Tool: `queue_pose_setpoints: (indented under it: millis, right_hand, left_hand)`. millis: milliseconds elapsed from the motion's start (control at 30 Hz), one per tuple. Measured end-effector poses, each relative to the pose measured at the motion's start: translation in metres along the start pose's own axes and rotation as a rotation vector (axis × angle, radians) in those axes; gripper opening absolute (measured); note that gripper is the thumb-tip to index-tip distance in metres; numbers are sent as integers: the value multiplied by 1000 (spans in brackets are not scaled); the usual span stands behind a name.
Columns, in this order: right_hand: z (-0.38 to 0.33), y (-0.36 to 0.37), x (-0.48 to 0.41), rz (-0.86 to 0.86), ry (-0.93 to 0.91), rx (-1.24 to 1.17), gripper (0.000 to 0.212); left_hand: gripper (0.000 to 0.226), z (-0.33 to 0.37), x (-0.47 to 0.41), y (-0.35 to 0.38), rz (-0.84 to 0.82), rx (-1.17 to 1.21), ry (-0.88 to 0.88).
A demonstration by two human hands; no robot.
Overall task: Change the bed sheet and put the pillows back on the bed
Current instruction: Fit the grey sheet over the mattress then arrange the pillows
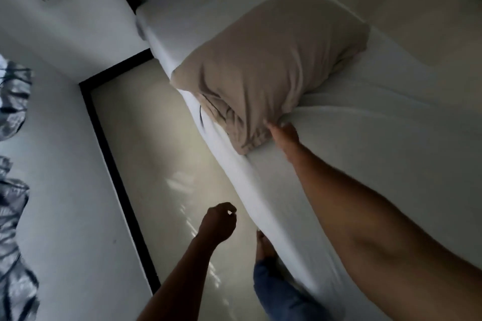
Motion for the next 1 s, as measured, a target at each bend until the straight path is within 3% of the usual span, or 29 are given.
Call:
queue_pose_setpoints:
  millis: [67, 133, 233, 267, 400, 500, 567, 667, 767, 933, 1000]
  right_hand:
    - [-33, 23, -39, 91, 94, -300, 100]
    - [-63, 39, -71, 134, 131, -435, 102]
    - [-86, 43, -96, 55, 96, -496, 57]
    - [-85, 40, -101, 78, 97, -567, 52]
    - [-58, -1, -79, -81, 157, -889, 51]
    - [-11, -52, -37, -174, 236, -954, 41]
    - [31, -84, -5, -140, 298, -899, 31]
    - [90, -122, 51, -50, 431, -713, 18]
    - [153, -142, 106, -62, 598, -577, 35]
    - [240, -133, 154, -160, 769, -273, 39]
    - [251, -129, 149, -93, 722, -295, 52]
  left_hand:
    - [18, -5, -32, -11, -14, 2, -20]
    - [18, -3, -62, -28, -29, -45, -63]
    - [23, 1, -104, -49, -5, -40, -133]
    - [20, 3, -113, -56, -1, 0, -143]
    - [20, 30, -125, -84, 75, 513, -302]
    - [59, 55, -132, -110, 152, 967, -430]
    - [72, 64, -140, -117, 200, 1068, -439]
    - [78, 80, -142, -107, 107, 985, -402]
    - [64, 95, -121, -76, -74, 857, -412]
    - [60, 89, -75, -2, -268, 303, -140]
    - [87, 66, -75, 22, -260, 193, -119]
Point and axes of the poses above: each hand's wrist, its own x-axis away from the middle knuckle, its own y-axis out of the palm, z = x × y, the point moved 1 cm from there along -x, towards the middle knuckle, and after that the axes turned 10 degrees about z, right-handed, at the moved point
